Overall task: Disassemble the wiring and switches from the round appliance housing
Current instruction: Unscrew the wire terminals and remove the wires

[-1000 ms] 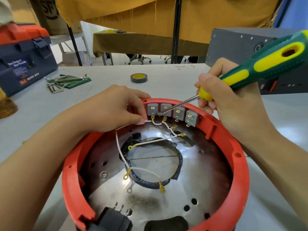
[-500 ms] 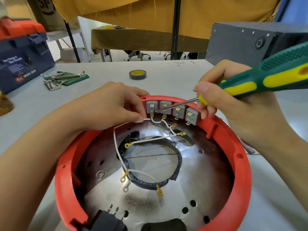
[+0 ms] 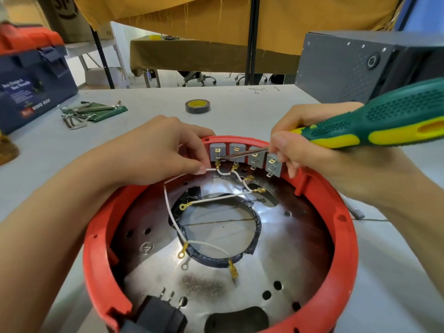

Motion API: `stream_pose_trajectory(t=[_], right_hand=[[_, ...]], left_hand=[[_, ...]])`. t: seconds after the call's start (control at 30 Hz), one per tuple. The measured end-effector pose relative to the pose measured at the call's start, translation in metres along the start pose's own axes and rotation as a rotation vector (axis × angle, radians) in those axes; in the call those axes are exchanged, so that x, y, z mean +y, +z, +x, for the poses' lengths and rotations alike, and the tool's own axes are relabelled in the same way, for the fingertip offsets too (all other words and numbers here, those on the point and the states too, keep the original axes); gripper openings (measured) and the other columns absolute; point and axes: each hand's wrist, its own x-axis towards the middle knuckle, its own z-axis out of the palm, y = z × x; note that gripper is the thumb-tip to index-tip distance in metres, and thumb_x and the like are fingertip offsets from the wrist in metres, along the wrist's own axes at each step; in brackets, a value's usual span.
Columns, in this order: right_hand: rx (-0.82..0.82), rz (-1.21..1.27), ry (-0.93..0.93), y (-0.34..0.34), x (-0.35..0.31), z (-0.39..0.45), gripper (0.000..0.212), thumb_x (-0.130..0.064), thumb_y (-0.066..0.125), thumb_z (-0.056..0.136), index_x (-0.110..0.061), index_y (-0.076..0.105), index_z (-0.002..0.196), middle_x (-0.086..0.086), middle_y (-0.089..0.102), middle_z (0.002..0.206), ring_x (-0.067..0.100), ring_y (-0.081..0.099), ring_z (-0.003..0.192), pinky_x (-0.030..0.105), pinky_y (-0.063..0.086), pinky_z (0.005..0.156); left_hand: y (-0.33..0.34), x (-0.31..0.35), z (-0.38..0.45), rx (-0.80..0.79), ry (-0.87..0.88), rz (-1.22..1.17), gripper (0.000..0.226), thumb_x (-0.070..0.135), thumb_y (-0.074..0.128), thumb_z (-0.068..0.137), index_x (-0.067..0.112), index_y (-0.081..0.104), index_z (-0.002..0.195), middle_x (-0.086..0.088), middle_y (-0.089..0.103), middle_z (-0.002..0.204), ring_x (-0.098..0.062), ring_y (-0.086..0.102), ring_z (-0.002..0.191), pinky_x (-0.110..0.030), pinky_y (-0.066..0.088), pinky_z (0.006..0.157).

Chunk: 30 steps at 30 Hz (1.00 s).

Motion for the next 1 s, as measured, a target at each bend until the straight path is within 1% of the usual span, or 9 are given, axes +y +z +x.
stream_pose_trajectory(t=[0.07, 0.13, 0.3, 0.4, 0.53, 0.67, 0.77, 0.83, 1.0], right_hand=[[0.165, 0.002, -0.078, 0.001, -0.010, 0.006, 0.037, -0.005, 0.050, 0.095, -0.009, 0.045, 0.059, 0.005, 0.043, 0.047, 0.019, 0.040, 0.039, 0.018, 0.032, 0.039], [0.235, 0.103, -0.226, 0.001, -0.013, -0.006, 0.031, -0.009, 0.059, 0.089, -0.009, 0.051, 0.059, 0.010, 0.047, 0.054, 0.022, 0.039, 0.044, 0.024, 0.035, 0.046], [0.228, 0.174, -0.282, -0.007, 0.002, 0.000, 0.025, -0.015, 0.055, 0.083, -0.012, 0.060, 0.059, 0.005, 0.051, 0.053, 0.015, 0.040, 0.043, 0.018, 0.037, 0.044], [0.256, 0.237, -0.279, -0.007, 0.007, 0.005, 0.028, -0.015, 0.055, 0.082, -0.017, 0.062, 0.055, 0.011, 0.048, 0.052, 0.015, 0.038, 0.043, 0.018, 0.034, 0.041], [0.280, 0.286, -0.279, -0.005, 0.008, 0.007, 0.030, -0.015, 0.055, 0.081, -0.019, 0.062, 0.052, 0.010, 0.046, 0.052, 0.015, 0.036, 0.043, 0.019, 0.032, 0.040], [0.289, 0.347, -0.265, -0.004, 0.008, 0.007, 0.030, -0.015, 0.054, 0.081, -0.018, 0.061, 0.052, 0.005, 0.046, 0.050, 0.014, 0.035, 0.043, 0.017, 0.031, 0.041], [0.306, 0.373, -0.246, -0.003, 0.008, 0.008, 0.029, -0.015, 0.054, 0.081, -0.015, 0.060, 0.053, 0.004, 0.045, 0.048, 0.014, 0.033, 0.042, 0.017, 0.031, 0.040], [0.320, 0.375, -0.238, -0.002, 0.007, 0.006, 0.028, -0.015, 0.054, 0.081, -0.014, 0.059, 0.053, 0.005, 0.045, 0.048, 0.015, 0.032, 0.042, 0.017, 0.031, 0.040], [0.321, 0.200, -0.264, 0.000, 0.003, -0.006, 0.025, -0.018, 0.055, 0.083, -0.012, 0.059, 0.060, 0.001, 0.048, 0.050, 0.011, 0.038, 0.042, 0.018, 0.034, 0.044]], left_hand=[[0.000, 0.000, 0.000, -0.003, -0.005, -0.003, 0.012, 0.021, 0.073, 0.075, 0.032, 0.076, 0.074, 0.021, 0.052, 0.131, 0.012, 0.047, 0.106, 0.007, 0.026, 0.082], [0.000, 0.001, 0.000, -0.006, -0.003, -0.003, 0.011, 0.022, 0.072, 0.074, 0.032, 0.076, 0.075, 0.023, 0.051, 0.128, 0.013, 0.046, 0.106, 0.006, 0.026, 0.083], [-0.001, 0.003, -0.001, -0.012, -0.021, -0.010, 0.012, 0.022, 0.073, 0.075, 0.033, 0.076, 0.076, 0.018, 0.051, 0.136, 0.007, 0.047, 0.114, -0.010, 0.032, 0.092], [0.000, 0.003, -0.001, -0.007, -0.030, -0.014, 0.012, 0.021, 0.073, 0.075, 0.033, 0.076, 0.075, 0.018, 0.051, 0.136, 0.010, 0.046, 0.111, -0.006, 0.033, 0.087], [-0.001, 0.006, -0.001, -0.005, -0.031, 0.002, 0.014, 0.021, 0.074, 0.075, 0.036, 0.075, 0.074, 0.018, 0.050, 0.137, 0.005, 0.047, 0.114, -0.014, 0.030, 0.091], [-0.001, 0.006, -0.001, -0.003, -0.022, 0.006, 0.015, 0.022, 0.073, 0.076, 0.036, 0.075, 0.074, 0.017, 0.050, 0.137, 0.006, 0.045, 0.115, -0.012, 0.029, 0.092], [0.000, 0.005, -0.001, -0.003, -0.015, 0.018, 0.015, 0.022, 0.074, 0.076, 0.037, 0.074, 0.073, 0.017, 0.049, 0.138, 0.008, 0.043, 0.114, 0.001, 0.025, 0.084], [0.001, 0.004, -0.001, -0.003, -0.007, 0.019, 0.016, 0.023, 0.074, 0.076, 0.038, 0.074, 0.073, 0.017, 0.049, 0.139, 0.009, 0.043, 0.113, 0.002, 0.024, 0.084], [0.002, 0.001, -0.001, 0.004, 0.010, 0.024, 0.012, 0.024, 0.075, 0.075, 0.036, 0.075, 0.072, 0.016, 0.050, 0.138, 0.011, 0.044, 0.111, 0.003, 0.026, 0.085]])
